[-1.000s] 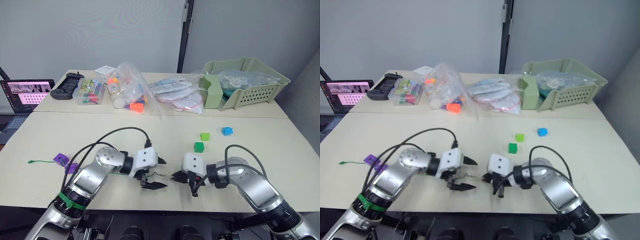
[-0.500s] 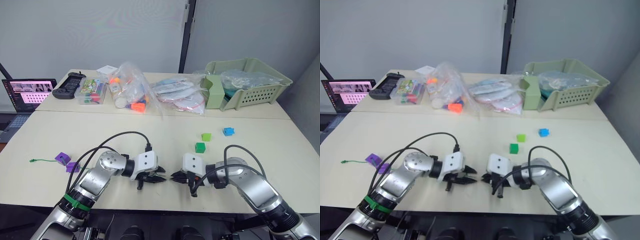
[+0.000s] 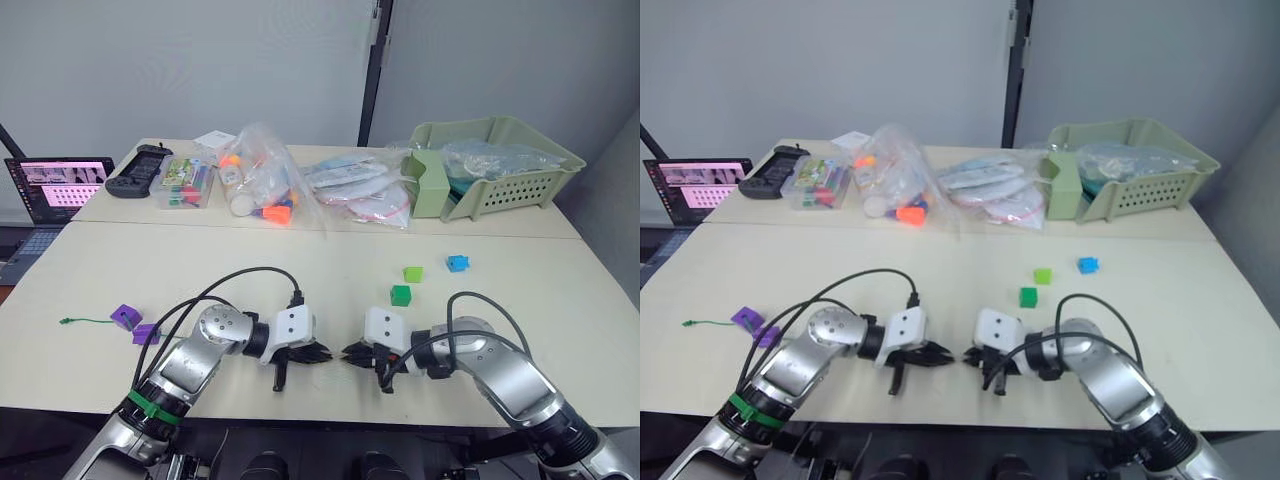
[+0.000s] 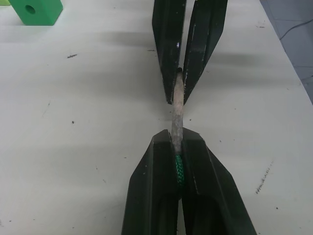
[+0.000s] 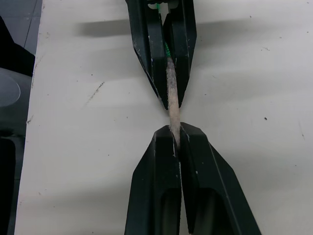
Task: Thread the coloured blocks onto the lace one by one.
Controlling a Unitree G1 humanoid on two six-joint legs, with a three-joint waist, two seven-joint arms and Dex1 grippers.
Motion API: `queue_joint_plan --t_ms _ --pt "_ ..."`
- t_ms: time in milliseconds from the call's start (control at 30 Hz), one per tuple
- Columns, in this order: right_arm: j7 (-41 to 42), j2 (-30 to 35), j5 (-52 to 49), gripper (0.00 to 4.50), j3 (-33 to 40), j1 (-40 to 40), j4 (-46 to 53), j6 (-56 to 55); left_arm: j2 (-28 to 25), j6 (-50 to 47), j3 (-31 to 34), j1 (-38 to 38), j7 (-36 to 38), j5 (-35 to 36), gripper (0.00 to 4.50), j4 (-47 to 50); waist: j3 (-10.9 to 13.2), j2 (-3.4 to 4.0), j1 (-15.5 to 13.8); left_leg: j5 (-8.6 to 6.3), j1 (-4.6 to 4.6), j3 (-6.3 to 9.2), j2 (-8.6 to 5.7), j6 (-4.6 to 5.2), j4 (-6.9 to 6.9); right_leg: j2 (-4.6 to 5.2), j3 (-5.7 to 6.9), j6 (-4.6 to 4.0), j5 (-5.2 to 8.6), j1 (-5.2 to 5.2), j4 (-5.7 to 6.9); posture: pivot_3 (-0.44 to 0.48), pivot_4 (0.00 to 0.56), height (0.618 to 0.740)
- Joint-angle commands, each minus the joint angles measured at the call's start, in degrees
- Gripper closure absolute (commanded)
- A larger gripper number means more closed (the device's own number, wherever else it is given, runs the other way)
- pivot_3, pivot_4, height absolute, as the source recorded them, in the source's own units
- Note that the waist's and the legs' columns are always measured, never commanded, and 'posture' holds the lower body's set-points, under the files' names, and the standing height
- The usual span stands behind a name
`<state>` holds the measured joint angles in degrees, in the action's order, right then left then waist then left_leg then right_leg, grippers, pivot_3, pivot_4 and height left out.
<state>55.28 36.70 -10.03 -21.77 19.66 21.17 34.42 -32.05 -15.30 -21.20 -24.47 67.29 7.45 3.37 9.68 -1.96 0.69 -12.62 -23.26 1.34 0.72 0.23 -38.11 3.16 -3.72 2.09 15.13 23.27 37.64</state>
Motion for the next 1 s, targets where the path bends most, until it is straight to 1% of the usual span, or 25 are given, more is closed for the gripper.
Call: queue_joint_plan --t_ms 33,133,200,267,333,433,467,533,600,700,767,1000 --pt "-2.49 -0.74 -3.54 3.15 4.78 -2.45 4.95 3.24 -0.69 0.34 1.22 -0.2 0.77 1.23 4.5 1.52 0.0 0.0 -0.03 0.0 0.0 0.0 0.0 0.0 0.0 0.01 0.0 0.0 0.0 0.0 0.02 0.0 0.15 0.74" --pt "-5.83 -0.67 -6.64 2.09 11.23 -7.32 9.99 6.93 -1.07 0.44 1.08 -0.23 0.92 1.17 4.5 1.51 0.0 0.0 -0.07 0.0 -0.02 0.07 -0.01 0.0 0.0 0.05 0.0 0.0 0.0 0.0 0.01 0.0 0.15 0.74" --pt "-8.71 -1.03 -8.91 1.43 17.47 -12.62 13.83 9.42 -1.09 0.64 0.98 -0.36 0.96 1.12 4.5 1.22 0.0 0.0 -0.17 0.0 -0.01 0.09 0.0 0.0 0.0 0.07 0.0 0.01 0.0 -0.03 -0.01 0.0 0.15 0.74" --pt "-13.38 -3.4 -10.07 0.66 23.98 -17.67 15.74 11.3 -1.1 0.63 0.92 -0.45 1.02 1.12 4.5 1.1 0.0 0.0 -0.41 0.0 -0.01 0.08 -0.01 0.0 0.0 0.06 0.02 0.01 0.01 -0.06 -0.02 0.0 0.15 0.74" --pt "-18.95 -6.37 -9.13 0.06 28.47 -20.52 15.55 11.71 -1.14 0.56 0.96 -0.47 1.05 1.18 4.5 1.07 0.0 0.0 -0.27 0.0 -0.01 0.05 0.01 0.0 0.0 0.05 0.04 0.01 0.01 -0.07 -0.04 0.0 0.15 0.74" --pt "-27.2 -10.42 -6.27 0.02 31.79 -20.88 12.98 11.18 -1.19 0.54 1.0 -0.58 1.08 1.21 4.5 0.95 0.0 0.01 0.28 0.0 0.07 0.03 0.01 0.0 0.01 0.04 -0.07 0.01 0.01 -0.07 0.0 0.0 0.15 0.74" --pt "-31.56 -12.09 -3.78 0.02 32.47 -19.93 10.51 9.88 -1.14 0.46 1.01 -0.69 1.07 1.21 4.5 0.88 -0.01 0.02 0.44 0.0 0.1 0.02 0.01 0.0 0.01 0.03 -0.12 0.01 0.0 -0.07 0.01 0.0 0.15 0.74" --pt "-38.4 -15.41 -0.21 0.02 32.94 -16.82 5.25 7.45 -1.09 0.25 0.99 -0.87 1.0 1.14 4.5 0.88 -0.01 0.03 0.54 0.0 0.12 0.0 0.01 0.0 0.02 -0.05 -0.12 0.0 0.0 -0.07 0.01 0.0 0.15 0.74" --pt "-43.98 -18.24 2.13 0.02 33.5 -11.63 -1.31 5.16 -1.06 0.12 0.99 -0.91 0.86 1.06 4.5 0.95 -0.01 0.05 0.63 0.0 0.11 -0.07 0.0 -0.01 0.02 -0.05 -0.14 0.0 0.0 -0.03 0.02 0.0 0.15 0.74" --pt "-47.79 -18.94 4.32 0.02 33.88 -4.89 -10.93 1.99 -1.0 -0.13 0.91 -0.89 0.64 0.99 4.5 1.16 -0.01 0.1 0.77 0.0 0.09 -0.12 -0.01 -0.01 0.03 -0.04 -0.19 -0.01 0.0 0.0 0.01 0.0 0.15 0.74" --pt "-48.58 -18.3 4.84 0.02 34.11 -0.64 -17.63 -0.4 -0.91 -0.34 0.85 -0.86 0.48 0.96 4.5 1.28 -0.01 0.11 0.63 0.0 0.07 -0.16 -0.01 0.0 0.06 -0.03 -0.18 -0.01 -0.01 0.0 -0.01 0.0 0.15 0.74" --pt "-47.49 -14.4 6.3 0.02 33.35 12.16 -40.59 -8.77 -0.31 -0.9 0.6 -0.79 -0.11 0.98 4.5 1.49 -0.01 0.11 0.52 0.0 0.05 -0.27 -0.04 0.0 0.15 0.05 -0.17 0.0 -0.01 0.0 -0.04 0.0 0.15 0.74"
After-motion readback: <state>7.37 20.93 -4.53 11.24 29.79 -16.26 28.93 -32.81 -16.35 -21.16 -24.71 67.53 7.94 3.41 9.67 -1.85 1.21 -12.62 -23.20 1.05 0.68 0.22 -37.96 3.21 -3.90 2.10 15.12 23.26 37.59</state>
